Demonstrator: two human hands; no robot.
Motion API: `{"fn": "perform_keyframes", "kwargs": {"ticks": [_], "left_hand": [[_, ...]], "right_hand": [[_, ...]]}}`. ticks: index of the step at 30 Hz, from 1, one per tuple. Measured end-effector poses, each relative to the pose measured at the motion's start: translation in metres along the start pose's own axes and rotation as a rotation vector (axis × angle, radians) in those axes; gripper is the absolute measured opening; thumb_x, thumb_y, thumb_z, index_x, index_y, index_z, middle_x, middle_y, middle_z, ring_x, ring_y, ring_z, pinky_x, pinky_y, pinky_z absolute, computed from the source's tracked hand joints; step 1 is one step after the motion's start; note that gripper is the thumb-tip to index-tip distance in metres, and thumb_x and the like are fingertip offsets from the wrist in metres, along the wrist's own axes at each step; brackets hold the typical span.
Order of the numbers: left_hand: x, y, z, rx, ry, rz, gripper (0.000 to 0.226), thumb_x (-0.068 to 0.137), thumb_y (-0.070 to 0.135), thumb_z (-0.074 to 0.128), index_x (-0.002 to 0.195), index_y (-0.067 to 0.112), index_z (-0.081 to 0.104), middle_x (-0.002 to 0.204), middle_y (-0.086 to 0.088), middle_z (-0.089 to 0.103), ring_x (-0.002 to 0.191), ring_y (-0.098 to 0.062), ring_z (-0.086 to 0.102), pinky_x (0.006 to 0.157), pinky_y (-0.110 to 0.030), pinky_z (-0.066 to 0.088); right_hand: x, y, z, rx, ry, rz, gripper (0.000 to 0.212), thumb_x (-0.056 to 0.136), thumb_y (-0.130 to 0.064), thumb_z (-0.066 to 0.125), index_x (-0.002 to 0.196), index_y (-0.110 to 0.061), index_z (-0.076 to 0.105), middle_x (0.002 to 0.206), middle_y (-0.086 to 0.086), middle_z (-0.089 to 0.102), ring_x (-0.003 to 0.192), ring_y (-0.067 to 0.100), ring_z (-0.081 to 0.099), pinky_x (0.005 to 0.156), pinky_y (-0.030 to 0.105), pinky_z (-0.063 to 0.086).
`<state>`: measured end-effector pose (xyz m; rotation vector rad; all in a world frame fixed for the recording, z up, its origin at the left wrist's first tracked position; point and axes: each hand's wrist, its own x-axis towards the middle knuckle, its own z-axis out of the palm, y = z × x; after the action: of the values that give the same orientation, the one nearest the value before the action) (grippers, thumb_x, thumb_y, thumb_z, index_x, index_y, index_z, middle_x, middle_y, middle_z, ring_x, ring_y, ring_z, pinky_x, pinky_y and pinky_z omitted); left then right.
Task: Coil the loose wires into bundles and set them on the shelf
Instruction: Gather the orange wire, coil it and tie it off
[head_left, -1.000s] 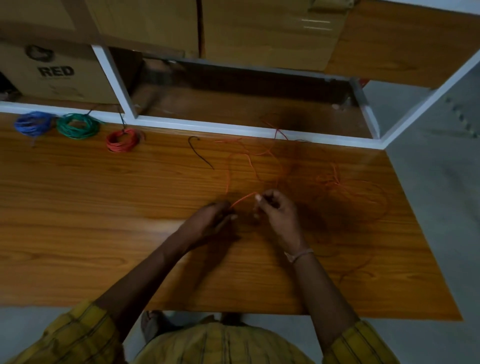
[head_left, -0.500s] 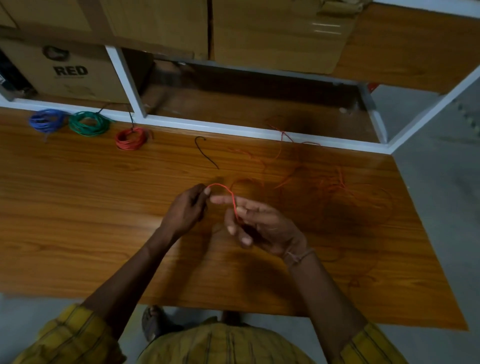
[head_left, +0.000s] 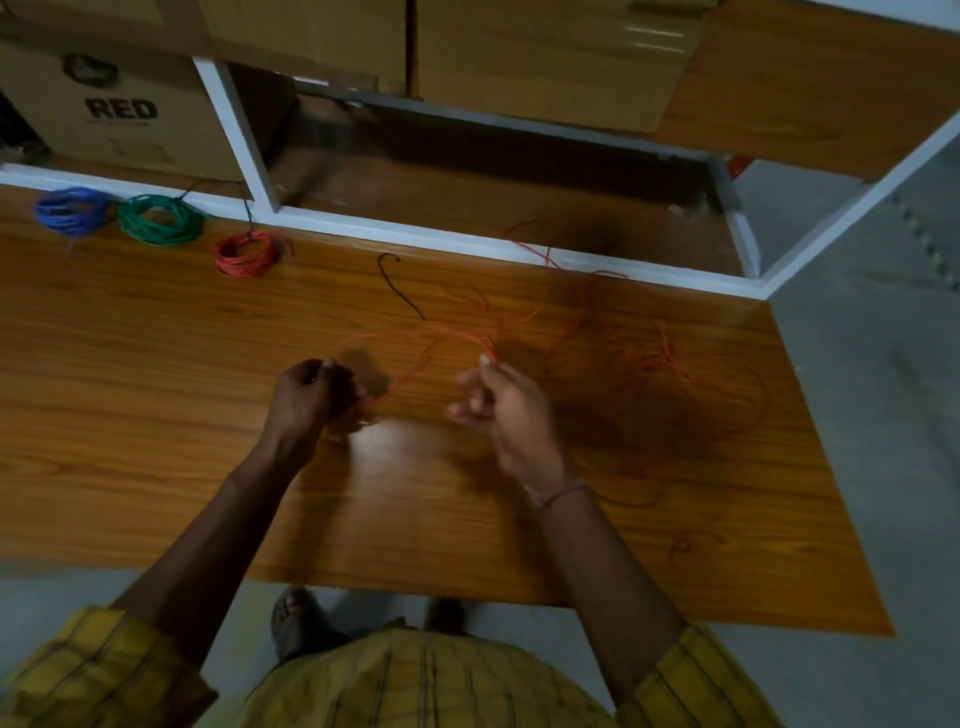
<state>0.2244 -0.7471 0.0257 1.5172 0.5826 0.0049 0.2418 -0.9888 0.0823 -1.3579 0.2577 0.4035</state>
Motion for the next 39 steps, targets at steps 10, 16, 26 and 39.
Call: {"fn": "perform_keyframes", "kwargs": {"ticks": [10,16,26,39], "left_hand": [[-0.034,-0.004,-0.029,0.046,-0.197,0.162,0.042,0.108,0.030,0.056,0.113,-0.010,0.066,0.098,-0.030,0.073,0.079,-0.028,0.070,0.057,-0.027,0.056],[-0.041,-0.007,-0.058,0.140,-0.212,0.035,0.061,0.103,0.054,0.053,0.125,-0.003,0.057,0.104,-0.034,0.062,0.079,-0.029,0.062,0.054,-0.028,0.055],[-0.043,-0.033,-0.107,0.627,-0.122,0.311,0.067,0.107,0.025,0.061,0.165,0.019,0.029,0.143,-0.026,0.051,0.123,-0.035,0.060,0.099,-0.041,0.053],[-0.052,-0.017,-0.127,0.078,-0.096,-0.084,0.028,0.109,0.018,0.048,0.137,0.012,0.047,0.112,-0.020,0.056,0.075,-0.027,0.066,0.077,-0.047,0.060]], "right_hand": [[-0.048,0.011,0.080,0.603,-0.422,0.379,0.058,0.111,-0.039,0.029,0.096,0.005,0.063,0.056,0.008,0.049,0.062,0.027,0.061,0.076,0.056,0.063],[-0.081,0.018,0.104,0.310,-0.510,0.326,0.052,0.112,-0.041,0.029,0.101,0.000,0.061,0.054,0.001,0.047,0.048,0.016,0.054,0.074,0.044,0.059],[-0.116,0.071,0.108,-0.376,-0.259,0.148,0.040,0.110,-0.029,0.044,0.090,-0.002,0.067,0.052,0.004,0.045,0.040,0.018,0.046,0.058,0.034,0.046],[-0.092,0.061,0.097,-1.149,-0.334,-0.283,0.039,0.095,-0.050,0.058,0.083,-0.016,0.074,0.077,-0.001,0.065,0.076,0.018,0.061,0.070,0.040,0.043]]}}
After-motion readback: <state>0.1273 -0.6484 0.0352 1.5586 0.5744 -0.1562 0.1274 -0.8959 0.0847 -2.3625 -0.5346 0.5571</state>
